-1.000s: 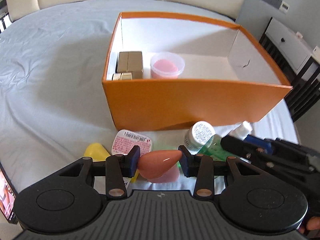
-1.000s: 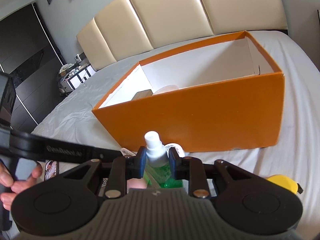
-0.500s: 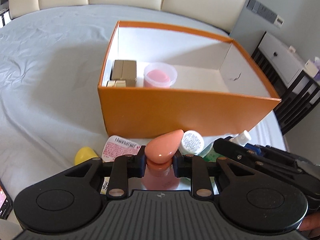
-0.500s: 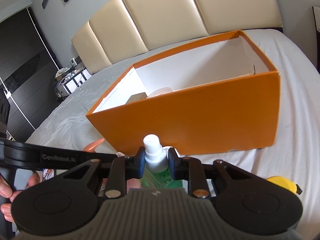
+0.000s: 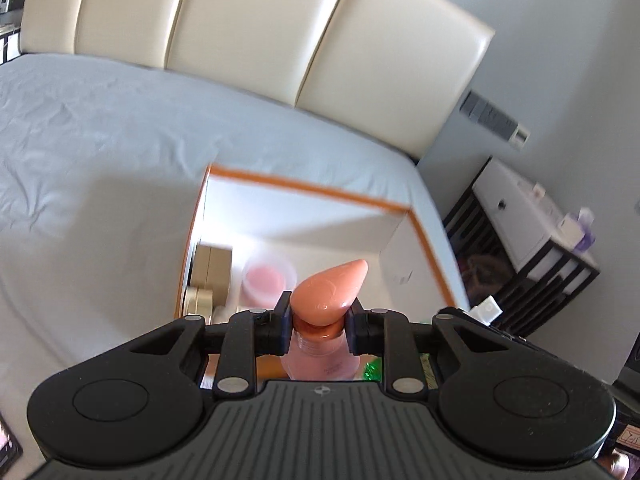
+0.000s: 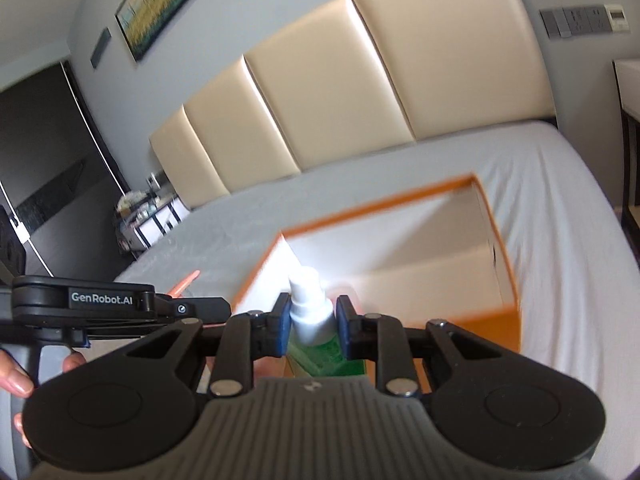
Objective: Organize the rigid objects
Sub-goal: 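Lift and carry the pink bottle and green spray bottle over the orange box, then open the left gripper to drop the pink bottle while the right gripper releases the green bottle inside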
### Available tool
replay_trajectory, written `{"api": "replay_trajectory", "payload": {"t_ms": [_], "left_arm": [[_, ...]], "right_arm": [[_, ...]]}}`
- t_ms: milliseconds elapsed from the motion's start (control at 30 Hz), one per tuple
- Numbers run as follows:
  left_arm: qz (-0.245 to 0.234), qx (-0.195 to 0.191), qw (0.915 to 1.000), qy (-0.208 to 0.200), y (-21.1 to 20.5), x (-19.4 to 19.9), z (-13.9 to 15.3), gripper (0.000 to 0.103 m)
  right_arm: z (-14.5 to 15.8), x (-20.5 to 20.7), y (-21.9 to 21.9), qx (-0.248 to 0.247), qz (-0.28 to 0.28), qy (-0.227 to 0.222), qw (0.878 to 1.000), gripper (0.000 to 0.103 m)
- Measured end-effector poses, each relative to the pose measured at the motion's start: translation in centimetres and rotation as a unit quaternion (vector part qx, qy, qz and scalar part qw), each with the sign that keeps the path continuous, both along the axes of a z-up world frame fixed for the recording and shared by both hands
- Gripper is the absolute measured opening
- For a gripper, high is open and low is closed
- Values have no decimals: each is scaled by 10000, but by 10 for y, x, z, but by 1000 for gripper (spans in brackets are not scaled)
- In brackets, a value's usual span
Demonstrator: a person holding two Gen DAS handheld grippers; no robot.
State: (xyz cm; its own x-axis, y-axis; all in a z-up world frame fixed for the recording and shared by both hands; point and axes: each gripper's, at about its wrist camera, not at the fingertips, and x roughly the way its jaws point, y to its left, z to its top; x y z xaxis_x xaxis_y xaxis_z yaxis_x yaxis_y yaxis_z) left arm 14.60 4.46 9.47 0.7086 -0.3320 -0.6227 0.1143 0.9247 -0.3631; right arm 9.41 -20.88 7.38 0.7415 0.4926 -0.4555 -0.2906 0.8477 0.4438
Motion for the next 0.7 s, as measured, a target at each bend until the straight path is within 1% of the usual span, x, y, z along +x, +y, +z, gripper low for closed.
{"api": "replay_trajectory", "payload": {"t_ms": [67,133,200,300,433,533,633,700], "left_arm": [[86,-121,9998,-108,4,17,11,28],[133,-151,9998,-87,3,37,16,28],[117,-220,9997,70,0,58,10,28],[-32,-173,9989,434,-14,86,-14,28],[-323,154,9970,682,-38,112,-52,28],[-536,371,9939,885,-53,123,-73,28],[-684,740,9909,893,-65,126,-86,28],[-774,972,9887,843,-71,124,-92,28]], "right_arm": [[17,12,-3,38,-76,-151,9999,23],[27,28,-4,28,-209,-187,9996,22],[27,47,-1,-81,-402,-105,9991,22],[12,74,1,-229,-644,98,9976,22],[-24,96,1,-486,-869,361,9944,23],[-46,107,-5,-573,-935,634,9919,23],[-58,117,-10,-487,-928,894,9905,22],[-62,121,-10,-521,-899,1006,9895,22]]}}
